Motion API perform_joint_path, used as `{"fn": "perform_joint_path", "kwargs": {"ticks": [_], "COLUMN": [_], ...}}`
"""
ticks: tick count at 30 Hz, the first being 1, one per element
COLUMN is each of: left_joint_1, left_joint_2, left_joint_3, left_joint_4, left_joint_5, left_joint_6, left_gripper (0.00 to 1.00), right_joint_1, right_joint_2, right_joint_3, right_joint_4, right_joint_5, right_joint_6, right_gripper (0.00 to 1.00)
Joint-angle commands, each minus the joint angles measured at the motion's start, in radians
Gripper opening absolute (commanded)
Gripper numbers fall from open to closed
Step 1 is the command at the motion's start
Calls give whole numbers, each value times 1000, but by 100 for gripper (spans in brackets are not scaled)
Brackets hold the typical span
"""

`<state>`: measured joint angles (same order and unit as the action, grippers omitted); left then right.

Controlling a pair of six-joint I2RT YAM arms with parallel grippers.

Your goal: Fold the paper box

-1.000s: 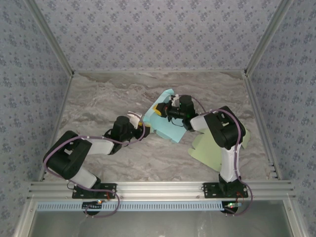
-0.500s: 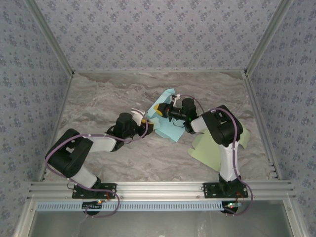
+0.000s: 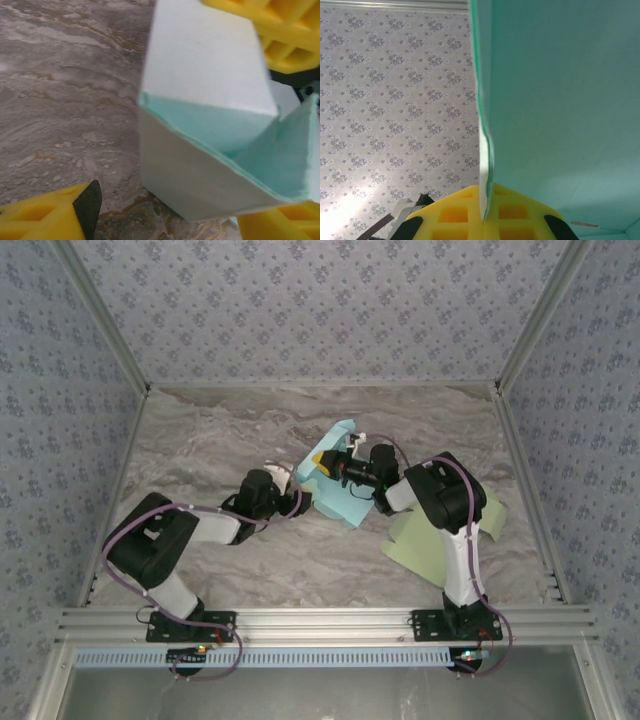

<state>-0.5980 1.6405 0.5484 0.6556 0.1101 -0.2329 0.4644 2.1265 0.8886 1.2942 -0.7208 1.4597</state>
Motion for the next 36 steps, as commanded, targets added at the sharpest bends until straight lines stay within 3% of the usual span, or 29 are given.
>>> {"fn": "perform_joint_path", "kwargs": {"ticks": [1, 16, 21, 24, 27, 36], "left_joint_1": [-7, -9, -8, -8, -9, -10], "left_joint_2": [25, 141, 173, 180, 181, 183], "left_joint_3": [60, 146, 148, 155, 164, 166], "left_joint_4": [31, 35, 78, 70, 57, 47], "left_joint_5": [-66, -56, -5, 7, 22, 4], "left_joint_6": [-6, -25, 1, -13, -20, -77], "left_gripper": [75, 79, 75, 68, 55, 48], "right_joint_1": [5, 32, 23, 20, 32, 30], "right_joint_2": [29, 39, 23, 8, -3, -30], "right_joint_3": [-4, -1, 1, -5, -10, -49], "right_joint_4": [19, 44, 35, 24, 10, 15], "right_joint_5": [3, -6, -29, -28, -21, 5], "right_joint_6": [3, 34, 23, 20, 13, -35], "right_gripper": [0, 0, 1, 7, 17, 39]}}
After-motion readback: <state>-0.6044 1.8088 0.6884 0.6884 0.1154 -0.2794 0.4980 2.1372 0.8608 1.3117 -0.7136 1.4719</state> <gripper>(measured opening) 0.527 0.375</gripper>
